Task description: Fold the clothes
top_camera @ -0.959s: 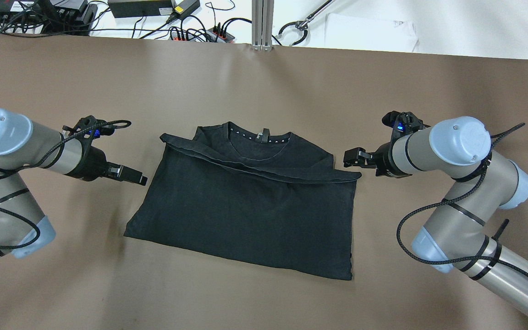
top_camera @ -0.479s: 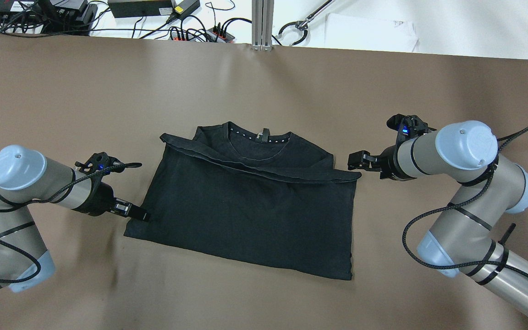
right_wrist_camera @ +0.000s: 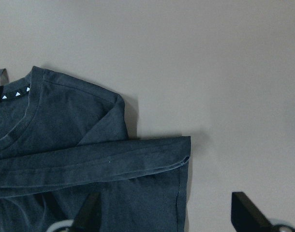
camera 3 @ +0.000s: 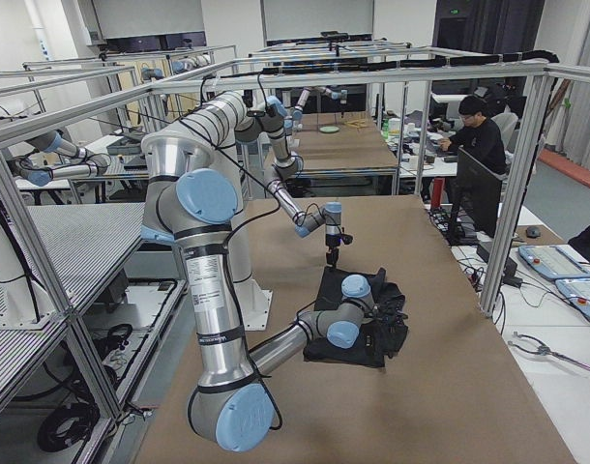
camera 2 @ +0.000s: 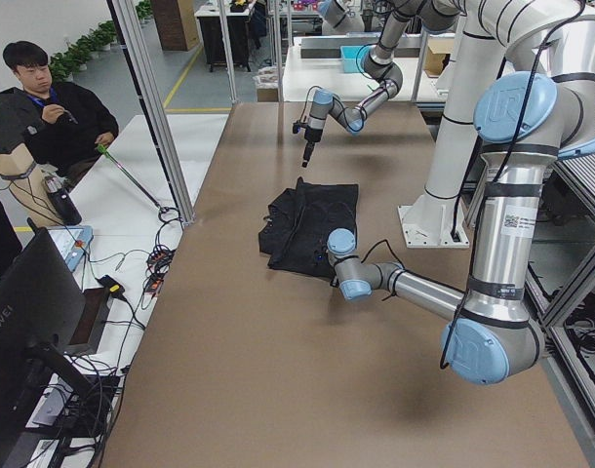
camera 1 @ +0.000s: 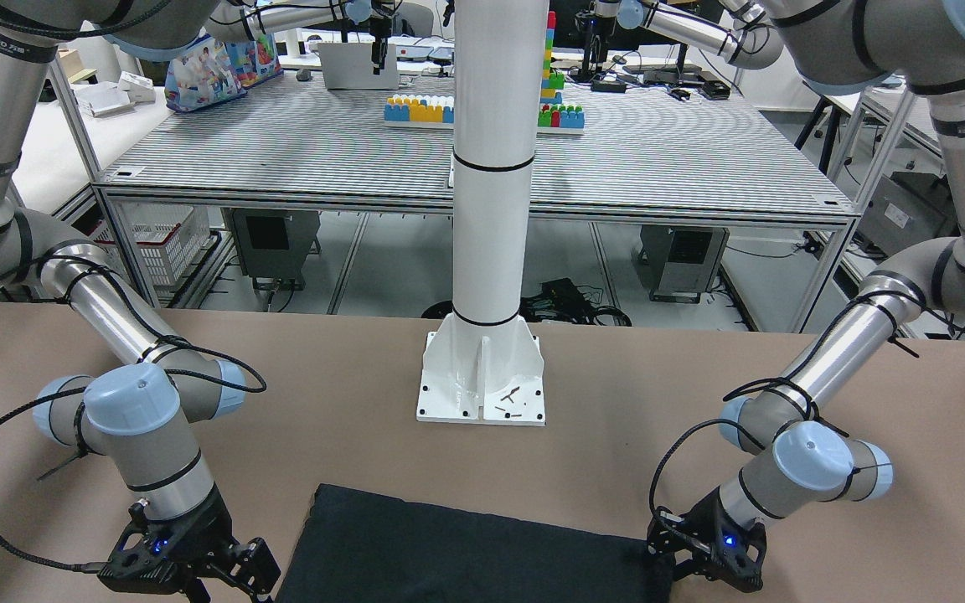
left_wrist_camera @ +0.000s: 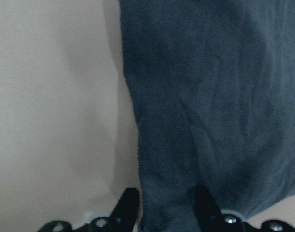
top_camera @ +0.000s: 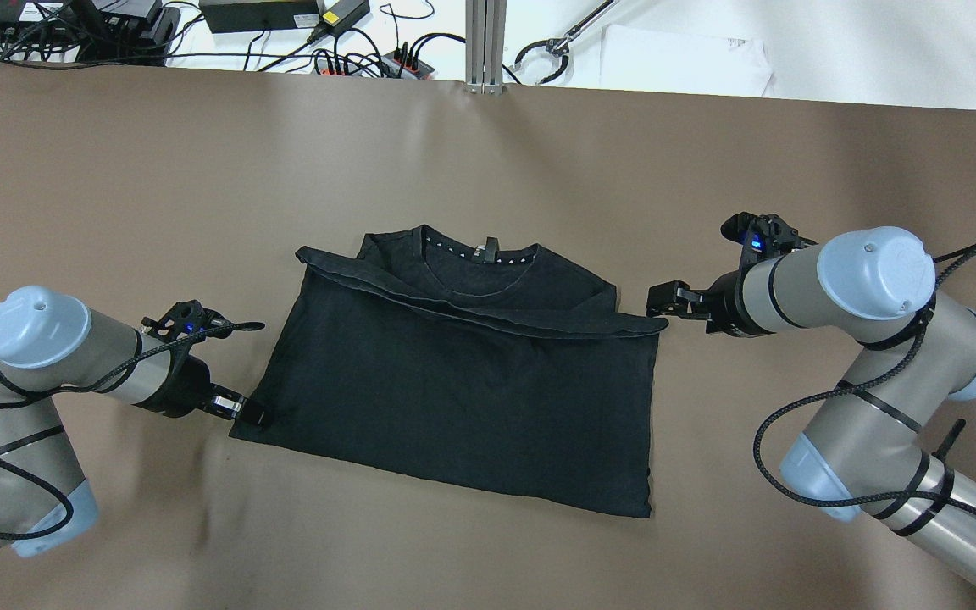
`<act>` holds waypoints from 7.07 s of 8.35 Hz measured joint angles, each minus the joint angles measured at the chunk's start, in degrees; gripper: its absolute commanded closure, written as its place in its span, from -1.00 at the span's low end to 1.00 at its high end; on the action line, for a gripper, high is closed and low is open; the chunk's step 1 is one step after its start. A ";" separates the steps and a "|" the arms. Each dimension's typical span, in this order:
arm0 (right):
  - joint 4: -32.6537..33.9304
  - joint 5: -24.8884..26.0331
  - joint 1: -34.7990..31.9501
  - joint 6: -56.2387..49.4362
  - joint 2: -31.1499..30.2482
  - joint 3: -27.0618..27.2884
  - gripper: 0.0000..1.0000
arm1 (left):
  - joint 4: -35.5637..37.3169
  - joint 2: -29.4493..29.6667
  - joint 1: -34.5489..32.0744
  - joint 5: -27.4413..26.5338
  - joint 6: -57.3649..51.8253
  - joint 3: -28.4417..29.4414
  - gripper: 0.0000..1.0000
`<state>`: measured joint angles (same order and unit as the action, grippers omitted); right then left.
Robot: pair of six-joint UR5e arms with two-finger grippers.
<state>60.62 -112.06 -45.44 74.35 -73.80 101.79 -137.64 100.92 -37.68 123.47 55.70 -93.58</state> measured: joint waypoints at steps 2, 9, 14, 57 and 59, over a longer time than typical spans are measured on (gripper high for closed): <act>0.02 -0.03 0.00 0.00 -0.25 0.37 -0.89 | -0.18 -0.38 0.73 0.02 -0.30 -0.03 0.00; -0.02 0.00 0.07 -0.08 -0.22 0.29 -0.89 | -0.70 -0.35 1.35 0.06 -0.50 -0.39 1.00; -0.07 -0.16 0.28 -0.08 -0.11 0.03 -0.89 | 0.24 4.70 -10.15 1.21 -4.91 6.42 1.00; 0.12 26.26 25.69 33.82 -2.38 9.56 -0.88 | 3.78 40.64 -19.89 -11.84 -18.00 42.98 -1.00; 1.65 25.89 22.23 27.22 -0.33 9.19 -0.88 | 3.78 40.54 -19.84 -11.78 -18.00 42.96 -1.00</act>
<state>62.28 -86.17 -23.21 101.57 -74.12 110.98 -133.86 141.45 -57.52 111.69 37.71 -50.63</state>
